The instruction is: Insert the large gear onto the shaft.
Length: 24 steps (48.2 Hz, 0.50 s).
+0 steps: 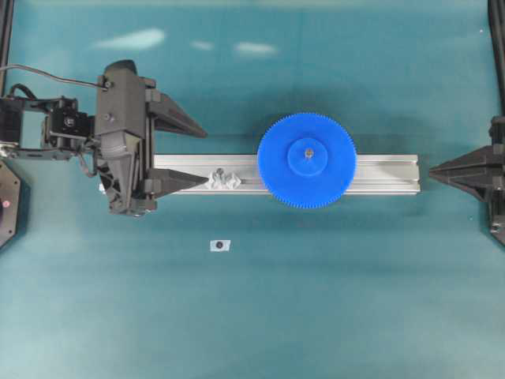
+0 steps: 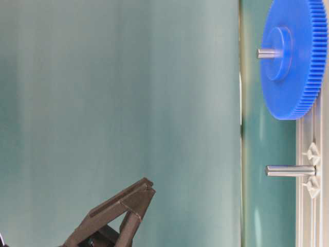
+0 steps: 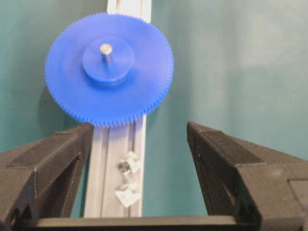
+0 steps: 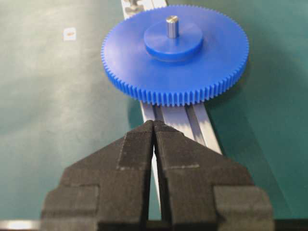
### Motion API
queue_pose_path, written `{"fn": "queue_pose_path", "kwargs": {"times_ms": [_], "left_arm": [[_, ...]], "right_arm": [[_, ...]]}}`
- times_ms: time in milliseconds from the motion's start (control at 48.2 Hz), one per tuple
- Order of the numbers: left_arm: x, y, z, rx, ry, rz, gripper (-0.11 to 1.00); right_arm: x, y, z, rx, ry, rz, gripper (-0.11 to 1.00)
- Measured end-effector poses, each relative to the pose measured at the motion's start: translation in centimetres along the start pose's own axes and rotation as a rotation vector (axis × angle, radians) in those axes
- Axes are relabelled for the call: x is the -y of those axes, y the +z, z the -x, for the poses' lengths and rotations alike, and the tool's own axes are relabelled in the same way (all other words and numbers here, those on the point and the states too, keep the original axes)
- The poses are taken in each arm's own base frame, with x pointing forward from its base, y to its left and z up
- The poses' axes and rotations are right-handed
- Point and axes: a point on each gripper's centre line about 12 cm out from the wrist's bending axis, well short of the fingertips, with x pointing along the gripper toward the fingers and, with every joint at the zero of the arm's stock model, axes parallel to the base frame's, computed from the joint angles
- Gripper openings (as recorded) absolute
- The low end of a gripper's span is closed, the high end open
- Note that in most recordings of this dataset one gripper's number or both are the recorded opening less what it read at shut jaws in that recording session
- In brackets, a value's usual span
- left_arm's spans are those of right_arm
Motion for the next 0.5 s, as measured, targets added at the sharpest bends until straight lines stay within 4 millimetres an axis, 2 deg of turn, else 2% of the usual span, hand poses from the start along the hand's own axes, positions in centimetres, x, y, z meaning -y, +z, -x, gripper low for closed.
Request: {"fn": "queue_pose_path", "kwargs": {"times_ms": [208, 498], "left_arm": [[0.1, -0.4, 1.9, 0.074, 0.0, -0.005, 0.79], [0.1, -1.5, 7.4, 0.195, 0.002, -0.002, 0.79]], "right_arm": [[0.0, 0.0, 0.0, -0.002, 0.0, 0.0, 0.08], [0.0, 0.0, 0.0, 0.0, 0.001, 0.0, 0.09]]}}
